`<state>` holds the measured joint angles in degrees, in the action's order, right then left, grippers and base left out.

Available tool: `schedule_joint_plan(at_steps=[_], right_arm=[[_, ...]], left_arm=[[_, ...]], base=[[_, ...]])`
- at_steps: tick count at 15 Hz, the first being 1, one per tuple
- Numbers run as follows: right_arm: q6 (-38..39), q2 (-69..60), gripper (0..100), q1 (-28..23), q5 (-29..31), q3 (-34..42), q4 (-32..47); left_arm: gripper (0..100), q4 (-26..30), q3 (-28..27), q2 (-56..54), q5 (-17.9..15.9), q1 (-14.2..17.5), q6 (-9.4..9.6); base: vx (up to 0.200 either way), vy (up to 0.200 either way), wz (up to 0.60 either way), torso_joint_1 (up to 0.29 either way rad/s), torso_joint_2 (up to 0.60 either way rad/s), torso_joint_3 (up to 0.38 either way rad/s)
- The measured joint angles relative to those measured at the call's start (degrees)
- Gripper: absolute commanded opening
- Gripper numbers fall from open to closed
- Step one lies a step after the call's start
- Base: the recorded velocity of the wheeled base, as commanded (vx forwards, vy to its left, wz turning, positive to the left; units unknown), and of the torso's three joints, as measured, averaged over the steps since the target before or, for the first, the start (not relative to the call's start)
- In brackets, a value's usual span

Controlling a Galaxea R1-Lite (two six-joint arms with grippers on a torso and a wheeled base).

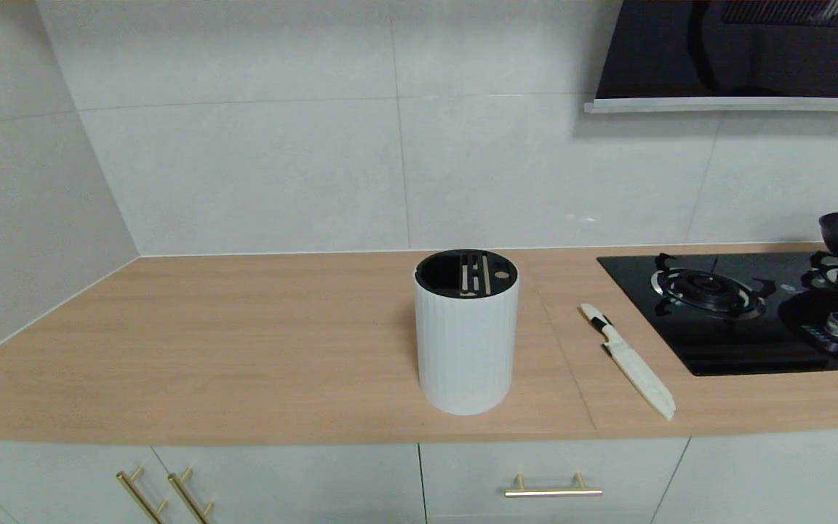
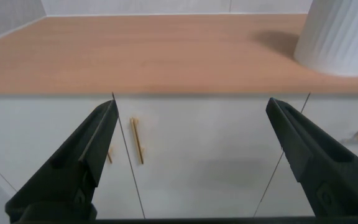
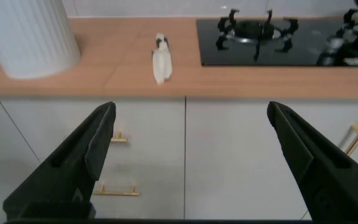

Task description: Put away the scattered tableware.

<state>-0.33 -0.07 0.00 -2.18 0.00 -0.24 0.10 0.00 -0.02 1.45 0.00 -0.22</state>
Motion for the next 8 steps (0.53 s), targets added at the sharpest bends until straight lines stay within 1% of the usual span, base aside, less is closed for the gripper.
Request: schedule_joint_plan(at_steps=[5,8], right_arm=[[0.01,0.00,100,0.00,0.00,0.00,0.00],[0.00,0.00,100,0.00,0.00,0.00,0.00]], left_arm=[[100,0.00,0.00,0.00,0.00,0.02,-0.02],[100,0.00,0.00,0.00,-0.04,0.02,-0.02]], base=[[0.000,0.000,0.00,0.272,-0.59,-0.310],[0.000,0.000,0.00,0.227,-0.47,-0.248]])
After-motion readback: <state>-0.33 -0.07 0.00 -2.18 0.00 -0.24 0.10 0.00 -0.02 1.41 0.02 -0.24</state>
